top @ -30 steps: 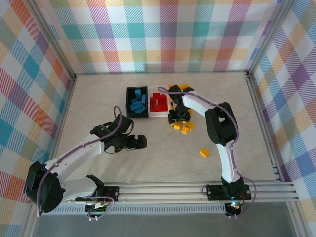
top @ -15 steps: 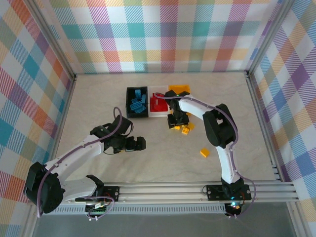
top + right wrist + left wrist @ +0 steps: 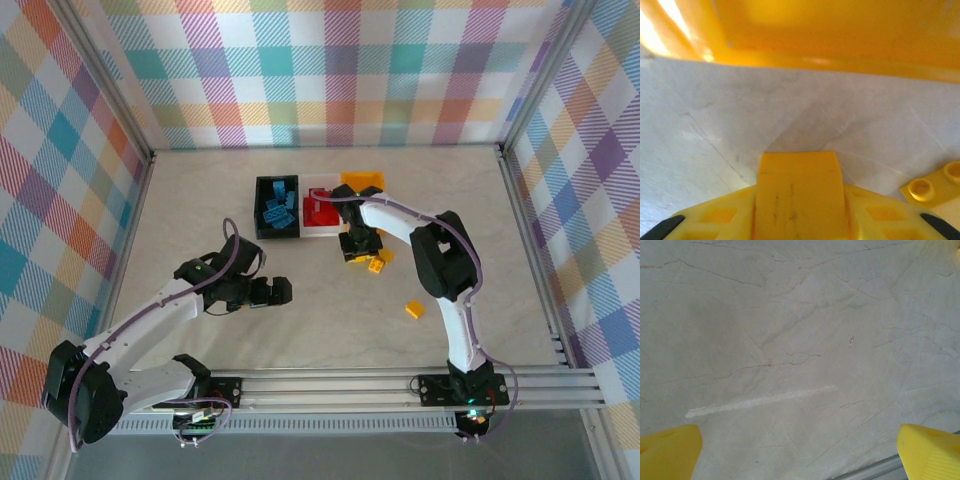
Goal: Sort the legos into containers by color
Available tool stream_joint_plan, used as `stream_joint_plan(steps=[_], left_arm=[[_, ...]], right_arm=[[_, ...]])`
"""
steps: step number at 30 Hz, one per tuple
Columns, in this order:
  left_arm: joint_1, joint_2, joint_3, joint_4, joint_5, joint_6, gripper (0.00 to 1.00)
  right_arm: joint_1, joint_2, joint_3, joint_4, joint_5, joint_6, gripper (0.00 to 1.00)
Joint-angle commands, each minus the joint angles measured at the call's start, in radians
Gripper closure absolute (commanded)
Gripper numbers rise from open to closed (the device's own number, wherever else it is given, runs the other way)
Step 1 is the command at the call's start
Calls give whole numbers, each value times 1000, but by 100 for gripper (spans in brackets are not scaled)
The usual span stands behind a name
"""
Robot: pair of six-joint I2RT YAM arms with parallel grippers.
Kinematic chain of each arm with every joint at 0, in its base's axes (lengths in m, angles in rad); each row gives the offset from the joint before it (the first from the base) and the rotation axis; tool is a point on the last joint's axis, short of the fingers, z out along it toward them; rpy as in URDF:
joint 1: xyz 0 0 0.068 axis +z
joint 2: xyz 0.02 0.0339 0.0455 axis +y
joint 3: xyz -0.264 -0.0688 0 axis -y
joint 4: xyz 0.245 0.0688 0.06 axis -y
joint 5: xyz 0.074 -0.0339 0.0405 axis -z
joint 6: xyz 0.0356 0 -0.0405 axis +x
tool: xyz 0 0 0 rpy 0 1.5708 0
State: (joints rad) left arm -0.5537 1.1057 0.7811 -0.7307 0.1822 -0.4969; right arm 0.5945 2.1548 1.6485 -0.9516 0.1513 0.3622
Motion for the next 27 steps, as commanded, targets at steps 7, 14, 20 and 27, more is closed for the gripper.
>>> stream_joint_plan(steps=[7,14,20,27], left_arm=[[15,-3,-18,14,11,17,0],[17,-5,-17,16,11,15,0],[18,-38,-34,-10,3,8,0],[18,-46,-35,-27,2,-1,0]], right_arm=[[4,-155,23,-91,41,9,60],[1,-112,102,-141,6,-25,52],[1,-68,51,-95,7,-31,47],[-23,-27,10,-38,2,-40,46]])
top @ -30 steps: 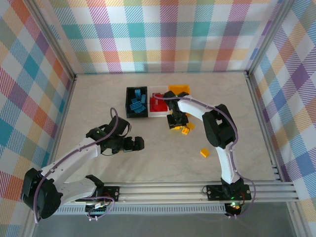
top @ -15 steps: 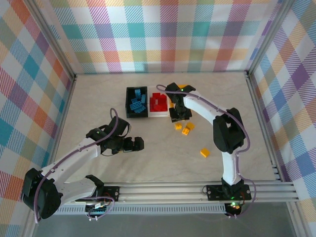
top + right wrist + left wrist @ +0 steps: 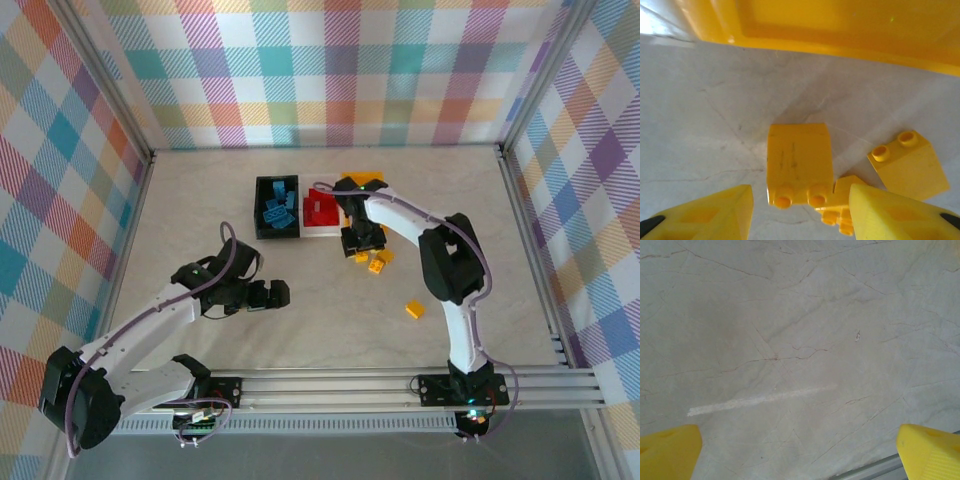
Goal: Sort the legos into containers by color
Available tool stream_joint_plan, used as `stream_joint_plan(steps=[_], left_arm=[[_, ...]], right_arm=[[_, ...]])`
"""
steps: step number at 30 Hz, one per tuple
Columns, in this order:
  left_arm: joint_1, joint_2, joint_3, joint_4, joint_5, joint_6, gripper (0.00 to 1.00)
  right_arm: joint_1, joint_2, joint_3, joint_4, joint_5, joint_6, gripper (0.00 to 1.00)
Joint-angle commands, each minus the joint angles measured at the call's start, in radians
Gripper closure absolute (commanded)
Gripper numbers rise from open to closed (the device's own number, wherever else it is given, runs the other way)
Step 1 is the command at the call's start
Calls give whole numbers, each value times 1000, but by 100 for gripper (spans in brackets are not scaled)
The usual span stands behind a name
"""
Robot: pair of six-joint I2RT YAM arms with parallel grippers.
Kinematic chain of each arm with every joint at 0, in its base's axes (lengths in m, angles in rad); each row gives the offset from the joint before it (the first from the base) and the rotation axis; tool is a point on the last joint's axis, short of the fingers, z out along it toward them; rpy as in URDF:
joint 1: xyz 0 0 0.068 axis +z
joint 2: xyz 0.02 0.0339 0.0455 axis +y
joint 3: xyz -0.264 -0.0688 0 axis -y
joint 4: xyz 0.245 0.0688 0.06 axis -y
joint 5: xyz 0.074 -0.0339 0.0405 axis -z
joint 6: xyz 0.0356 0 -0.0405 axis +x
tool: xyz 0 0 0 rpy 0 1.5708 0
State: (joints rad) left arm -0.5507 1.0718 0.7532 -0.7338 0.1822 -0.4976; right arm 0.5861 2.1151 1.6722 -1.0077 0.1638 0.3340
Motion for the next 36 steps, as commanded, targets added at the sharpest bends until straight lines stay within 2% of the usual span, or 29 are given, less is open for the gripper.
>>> stream_joint_plan(steps=[1,12,20,32,36], left_arm=[[15,-7,-6,-24,2,0,0],[15,11,8,-29,-1,-8,0],[16,-1,-7,-19,-7,-30,0],[15,5,-1,10,-3,-25,0],[15,2,3,9,-7,-24,0]], right_arm=[[-18,14,-15,24,-11,-13,46],[-28,60,-11,49,-35,-32,52],[-28,45,-15,53,-19,-41,68],[-28,-89,41,-37,-26,-15,68],[-37,-90,138,-81,-16,-34,67]])
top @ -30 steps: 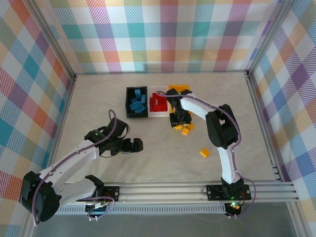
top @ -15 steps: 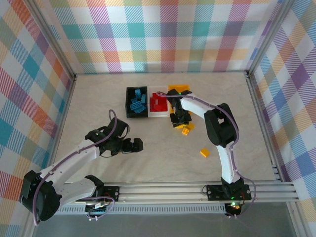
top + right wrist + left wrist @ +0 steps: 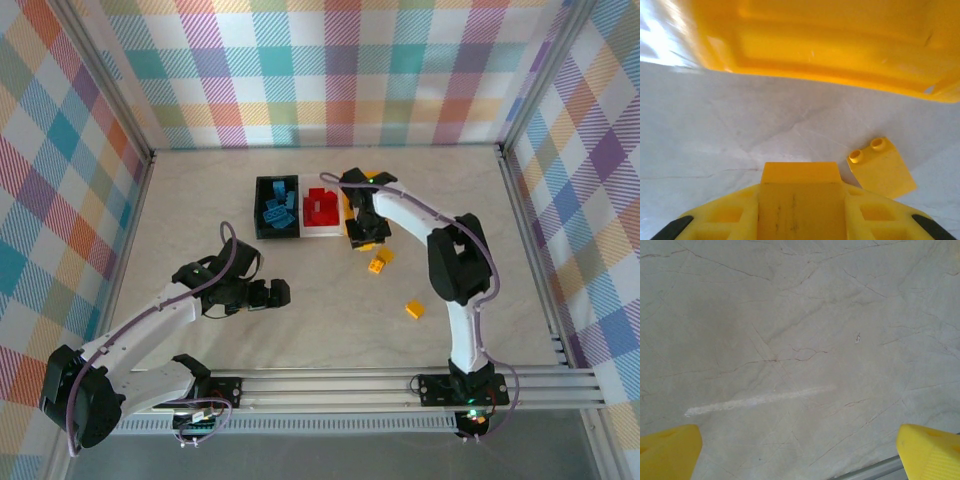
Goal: Sort the legos into containers by color
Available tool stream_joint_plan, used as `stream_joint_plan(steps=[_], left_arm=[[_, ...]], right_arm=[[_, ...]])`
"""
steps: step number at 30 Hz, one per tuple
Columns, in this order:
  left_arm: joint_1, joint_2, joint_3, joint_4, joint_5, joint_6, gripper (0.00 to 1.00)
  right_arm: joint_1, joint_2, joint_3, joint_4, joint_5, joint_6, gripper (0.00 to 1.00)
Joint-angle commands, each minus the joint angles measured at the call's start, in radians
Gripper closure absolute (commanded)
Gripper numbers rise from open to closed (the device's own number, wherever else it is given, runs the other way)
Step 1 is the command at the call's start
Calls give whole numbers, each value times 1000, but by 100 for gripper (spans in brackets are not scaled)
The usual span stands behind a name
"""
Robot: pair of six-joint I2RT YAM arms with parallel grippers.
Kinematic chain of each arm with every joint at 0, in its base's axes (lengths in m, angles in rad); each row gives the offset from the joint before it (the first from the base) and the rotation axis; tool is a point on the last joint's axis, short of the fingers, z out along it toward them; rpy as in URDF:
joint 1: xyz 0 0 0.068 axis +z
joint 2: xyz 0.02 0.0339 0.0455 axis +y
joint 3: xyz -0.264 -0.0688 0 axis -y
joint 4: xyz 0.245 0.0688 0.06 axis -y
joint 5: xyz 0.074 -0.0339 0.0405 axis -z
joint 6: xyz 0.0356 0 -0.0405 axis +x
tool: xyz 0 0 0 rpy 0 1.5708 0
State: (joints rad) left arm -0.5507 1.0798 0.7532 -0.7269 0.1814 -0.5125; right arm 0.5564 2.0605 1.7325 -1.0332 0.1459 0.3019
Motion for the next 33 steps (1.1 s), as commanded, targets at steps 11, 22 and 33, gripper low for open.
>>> stream_joint_plan(steps=[11,22,33], left_arm=[[16,-47,8,-43,-18,-25,0],[15,-61,-8,-34,-40,-72,0],[16,-43,-8,-26,-40,-66,0]], right_arm=[[-103,264,592,-198,-36,-58,67],[-157,421,754,-210,-84,-75,67],[-168,429,773,-187,-99,-69,49]])
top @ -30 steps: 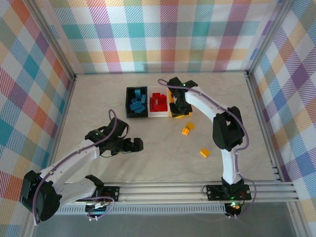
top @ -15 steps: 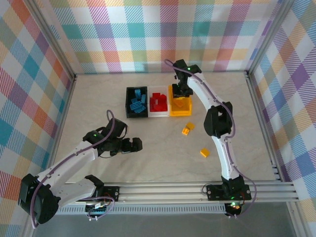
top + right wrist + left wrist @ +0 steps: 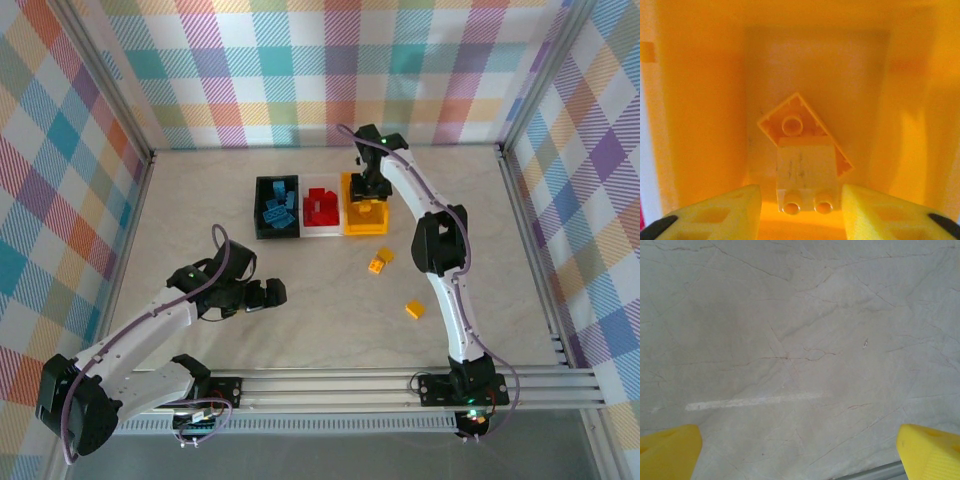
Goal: Sort the legos into containers by color
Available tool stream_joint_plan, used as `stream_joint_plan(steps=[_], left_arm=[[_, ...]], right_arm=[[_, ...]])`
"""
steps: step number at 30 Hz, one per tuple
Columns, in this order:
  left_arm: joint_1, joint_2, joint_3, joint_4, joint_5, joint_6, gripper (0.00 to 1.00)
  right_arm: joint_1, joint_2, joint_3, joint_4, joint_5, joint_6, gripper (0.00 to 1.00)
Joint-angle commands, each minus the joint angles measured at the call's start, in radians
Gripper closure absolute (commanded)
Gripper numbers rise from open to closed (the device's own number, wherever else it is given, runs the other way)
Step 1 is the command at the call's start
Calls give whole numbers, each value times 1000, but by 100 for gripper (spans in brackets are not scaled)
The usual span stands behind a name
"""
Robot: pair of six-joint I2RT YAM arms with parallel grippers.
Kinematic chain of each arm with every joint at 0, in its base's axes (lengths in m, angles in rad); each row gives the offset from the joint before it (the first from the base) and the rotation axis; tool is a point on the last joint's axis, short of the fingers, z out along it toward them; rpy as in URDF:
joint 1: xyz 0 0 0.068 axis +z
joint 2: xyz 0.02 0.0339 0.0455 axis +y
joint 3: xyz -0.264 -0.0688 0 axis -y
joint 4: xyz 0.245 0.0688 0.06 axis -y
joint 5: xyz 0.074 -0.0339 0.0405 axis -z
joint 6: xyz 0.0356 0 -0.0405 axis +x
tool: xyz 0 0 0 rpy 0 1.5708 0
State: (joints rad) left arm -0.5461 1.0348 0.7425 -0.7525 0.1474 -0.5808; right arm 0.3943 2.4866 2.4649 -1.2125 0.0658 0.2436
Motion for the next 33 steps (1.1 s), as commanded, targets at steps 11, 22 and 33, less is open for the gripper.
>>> stream_joint_plan(steps=[11,22,33], left_arm=[[11,45,40,19,17,65,0],[-32,74,63,70,58,92,0],[-48,125,63,126,110,110,0]], right_arm=[[-3,-138,-39,-16,-14,18,37],[15,-615,-739,64,4,118,24],[35,-967,-1388,159,-38,269,21]])
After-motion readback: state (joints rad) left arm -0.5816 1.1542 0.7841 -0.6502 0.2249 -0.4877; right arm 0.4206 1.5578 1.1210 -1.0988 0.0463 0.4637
